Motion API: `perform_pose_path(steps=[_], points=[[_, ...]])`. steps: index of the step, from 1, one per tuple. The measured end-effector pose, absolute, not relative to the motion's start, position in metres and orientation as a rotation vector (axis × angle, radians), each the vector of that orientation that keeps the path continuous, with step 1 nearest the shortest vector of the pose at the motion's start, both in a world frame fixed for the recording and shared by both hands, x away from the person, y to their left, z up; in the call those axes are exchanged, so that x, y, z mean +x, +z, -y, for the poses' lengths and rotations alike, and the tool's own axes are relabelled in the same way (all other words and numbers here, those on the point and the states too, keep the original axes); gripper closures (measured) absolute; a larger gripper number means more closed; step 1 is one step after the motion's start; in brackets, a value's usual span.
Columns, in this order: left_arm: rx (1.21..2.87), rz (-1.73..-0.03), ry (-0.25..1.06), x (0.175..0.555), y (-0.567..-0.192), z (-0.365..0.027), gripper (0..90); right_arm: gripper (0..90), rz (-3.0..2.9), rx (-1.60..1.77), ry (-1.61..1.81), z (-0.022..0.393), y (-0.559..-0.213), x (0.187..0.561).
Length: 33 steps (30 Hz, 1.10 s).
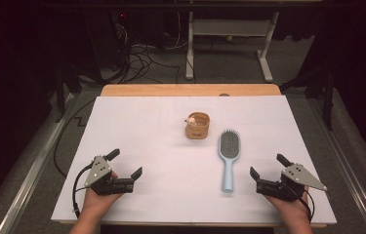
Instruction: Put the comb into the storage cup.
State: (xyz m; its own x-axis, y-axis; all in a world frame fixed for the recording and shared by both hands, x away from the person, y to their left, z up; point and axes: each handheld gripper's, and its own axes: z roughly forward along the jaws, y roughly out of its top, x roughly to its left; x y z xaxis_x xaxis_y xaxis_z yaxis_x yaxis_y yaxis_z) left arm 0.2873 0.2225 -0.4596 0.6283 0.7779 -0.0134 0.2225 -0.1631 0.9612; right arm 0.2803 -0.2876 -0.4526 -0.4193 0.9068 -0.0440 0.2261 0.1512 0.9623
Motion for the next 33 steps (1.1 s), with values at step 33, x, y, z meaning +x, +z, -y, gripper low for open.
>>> perform_pose_path(steps=[33], points=[[1.696, -0.834, 0.584, 0.2898, -0.4609, -0.2249, 0.0, 26.7, -1.795, 1.026, 1.302, 0.2795, -0.447, 0.2723]])
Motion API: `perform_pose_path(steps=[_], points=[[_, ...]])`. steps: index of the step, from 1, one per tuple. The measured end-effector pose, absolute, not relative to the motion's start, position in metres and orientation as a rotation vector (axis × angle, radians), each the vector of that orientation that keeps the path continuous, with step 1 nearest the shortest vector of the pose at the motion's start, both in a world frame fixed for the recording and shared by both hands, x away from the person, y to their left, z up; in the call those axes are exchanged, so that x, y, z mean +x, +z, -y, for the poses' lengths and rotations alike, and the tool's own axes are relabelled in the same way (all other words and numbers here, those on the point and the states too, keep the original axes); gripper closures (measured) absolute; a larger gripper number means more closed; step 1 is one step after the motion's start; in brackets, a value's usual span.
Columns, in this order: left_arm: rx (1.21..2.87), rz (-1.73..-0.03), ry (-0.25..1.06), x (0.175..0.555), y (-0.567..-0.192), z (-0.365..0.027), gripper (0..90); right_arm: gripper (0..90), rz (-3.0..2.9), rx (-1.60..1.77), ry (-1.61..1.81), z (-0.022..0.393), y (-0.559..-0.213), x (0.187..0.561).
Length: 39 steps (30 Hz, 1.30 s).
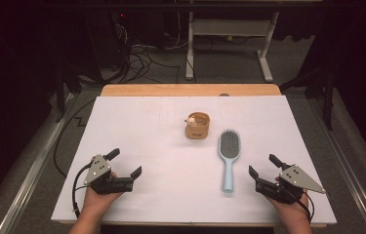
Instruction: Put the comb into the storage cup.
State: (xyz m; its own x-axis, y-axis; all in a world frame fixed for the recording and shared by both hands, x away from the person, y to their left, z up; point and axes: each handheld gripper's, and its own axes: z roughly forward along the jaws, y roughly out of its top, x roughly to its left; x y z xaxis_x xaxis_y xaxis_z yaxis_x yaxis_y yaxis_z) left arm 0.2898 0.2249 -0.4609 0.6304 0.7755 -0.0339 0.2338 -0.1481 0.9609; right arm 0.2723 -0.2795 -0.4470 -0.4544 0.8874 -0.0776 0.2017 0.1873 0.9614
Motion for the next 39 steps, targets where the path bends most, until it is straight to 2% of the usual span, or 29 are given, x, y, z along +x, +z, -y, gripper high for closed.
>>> perform_pose_path(steps=[1, 2, 3, 5, 6, 7, 14, 18, 21, 39], points=[[1.694, -0.832, 0.586, 0.29, -0.461, -0.225, 0.0, 33.4, -1.804, 1.025, 1.308, 0.279, -0.446, 0.271], [1.694, -0.832, 0.586, 0.29, -0.461, -0.225, 0.0, 33.4, -1.804, 1.025, 1.308, 0.279, -0.446, 0.271], [1.688, -0.828, 0.591, 0.29, -0.461, -0.225, 0.0, 39.7, -1.816, 1.028, 1.329, 0.279, -0.446, 0.271], [1.682, -0.829, 0.594, 0.29, -0.461, -0.225, 0.0, 45.7, -1.844, 1.041, 1.343, 0.278, -0.445, 0.271], [1.68, -0.828, 0.593, 0.29, -0.461, -0.226, 0.0, 45.7, -1.844, 1.041, 1.343, 0.278, -0.445, 0.271], [1.682, -0.829, 0.593, 0.29, -0.461, -0.226, 0.2, 53.2, -1.885, 1.04, 1.35, 0.276, -0.444, 0.272], [1.684, -0.826, 0.585, 0.29, -0.461, -0.226, 2.2, 64.2, -1.967, 1.039, 1.356, 0.265, -0.445, 0.272], [1.688, -0.829, 0.584, 0.29, -0.461, -0.225, 2.2, 83.3, -2.054, 1.022, 1.321, 0.254, -0.449, 0.274], [1.694, -0.828, 0.585, 0.29, -0.462, -0.225, 2.5, 90.0, -2.109, 1.039, 1.341, 0.251, -0.45, 0.277], [1.692, -0.815, 0.593, 0.29, -0.461, -0.224, 2.8, 90.0, -2.33, 0.921, 1.237, 0.203, -0.455, 0.267]])
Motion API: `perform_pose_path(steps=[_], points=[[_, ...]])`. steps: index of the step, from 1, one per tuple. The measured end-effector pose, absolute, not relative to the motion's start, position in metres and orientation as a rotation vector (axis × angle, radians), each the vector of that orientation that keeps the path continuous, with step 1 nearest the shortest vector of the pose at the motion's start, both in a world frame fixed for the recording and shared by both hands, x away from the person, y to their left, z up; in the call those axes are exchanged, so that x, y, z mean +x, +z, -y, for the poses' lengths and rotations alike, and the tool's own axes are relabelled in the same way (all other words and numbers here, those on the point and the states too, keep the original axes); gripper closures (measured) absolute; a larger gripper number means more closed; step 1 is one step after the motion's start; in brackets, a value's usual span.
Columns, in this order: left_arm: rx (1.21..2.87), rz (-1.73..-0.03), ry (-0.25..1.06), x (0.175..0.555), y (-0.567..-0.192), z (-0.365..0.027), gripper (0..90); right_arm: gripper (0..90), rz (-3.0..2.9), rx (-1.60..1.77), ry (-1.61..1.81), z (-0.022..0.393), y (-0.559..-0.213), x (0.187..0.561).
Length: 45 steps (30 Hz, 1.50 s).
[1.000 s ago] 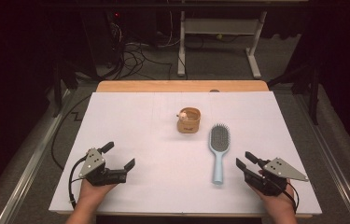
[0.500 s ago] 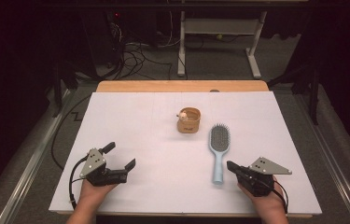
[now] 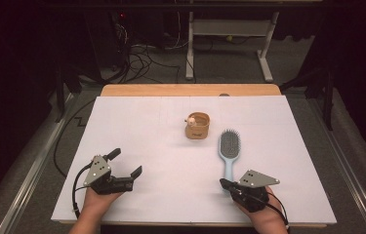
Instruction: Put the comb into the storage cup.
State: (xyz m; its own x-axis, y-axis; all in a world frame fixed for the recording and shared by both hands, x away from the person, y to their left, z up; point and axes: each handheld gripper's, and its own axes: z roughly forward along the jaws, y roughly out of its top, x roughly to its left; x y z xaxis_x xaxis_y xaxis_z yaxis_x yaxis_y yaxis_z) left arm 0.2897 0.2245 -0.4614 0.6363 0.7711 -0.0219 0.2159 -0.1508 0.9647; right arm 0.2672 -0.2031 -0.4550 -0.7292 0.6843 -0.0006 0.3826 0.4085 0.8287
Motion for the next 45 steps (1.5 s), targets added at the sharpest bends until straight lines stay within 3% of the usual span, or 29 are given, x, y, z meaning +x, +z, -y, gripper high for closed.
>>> perform_pose_path(steps=[45], points=[[1.695, -0.81, 0.591, 0.289, -0.461, -0.223, 4.0, 90.0, -2.437, 0.907, 0.963, 0.192, -0.464, 0.268]])
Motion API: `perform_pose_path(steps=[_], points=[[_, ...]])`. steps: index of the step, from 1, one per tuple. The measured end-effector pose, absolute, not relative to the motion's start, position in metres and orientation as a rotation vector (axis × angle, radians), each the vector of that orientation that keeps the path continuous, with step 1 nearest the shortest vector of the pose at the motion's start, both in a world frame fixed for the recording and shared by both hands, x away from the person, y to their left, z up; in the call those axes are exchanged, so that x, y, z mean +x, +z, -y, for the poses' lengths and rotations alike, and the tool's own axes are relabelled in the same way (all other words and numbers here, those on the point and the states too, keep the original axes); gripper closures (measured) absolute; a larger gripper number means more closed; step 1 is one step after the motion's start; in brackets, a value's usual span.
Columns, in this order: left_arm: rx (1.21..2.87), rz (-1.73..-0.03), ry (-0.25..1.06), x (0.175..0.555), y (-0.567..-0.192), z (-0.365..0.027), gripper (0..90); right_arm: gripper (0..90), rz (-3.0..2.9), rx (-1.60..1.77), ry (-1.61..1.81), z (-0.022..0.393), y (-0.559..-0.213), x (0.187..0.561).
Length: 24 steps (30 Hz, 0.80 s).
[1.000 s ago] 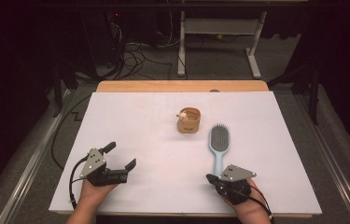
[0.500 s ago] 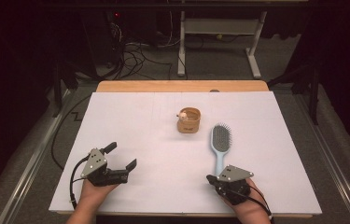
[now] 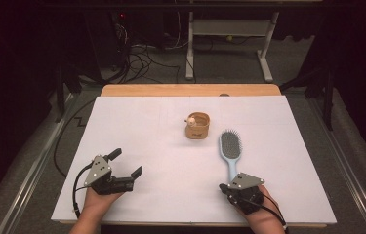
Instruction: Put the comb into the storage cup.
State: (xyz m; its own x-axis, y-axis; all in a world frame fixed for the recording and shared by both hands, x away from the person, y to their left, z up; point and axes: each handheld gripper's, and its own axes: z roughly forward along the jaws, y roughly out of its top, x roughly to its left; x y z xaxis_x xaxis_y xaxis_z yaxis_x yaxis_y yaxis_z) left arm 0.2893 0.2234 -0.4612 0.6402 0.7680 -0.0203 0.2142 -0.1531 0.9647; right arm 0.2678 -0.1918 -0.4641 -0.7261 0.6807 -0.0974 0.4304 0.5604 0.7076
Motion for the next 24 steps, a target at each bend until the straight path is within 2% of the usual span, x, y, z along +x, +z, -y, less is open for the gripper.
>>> perform_pose_path(steps=[24], points=[[1.695, -0.823, 0.572, 0.291, -0.461, -0.226, 4.3, 90.0, -2.336, 1.064, 0.953, 0.236, -0.459, 0.271]])
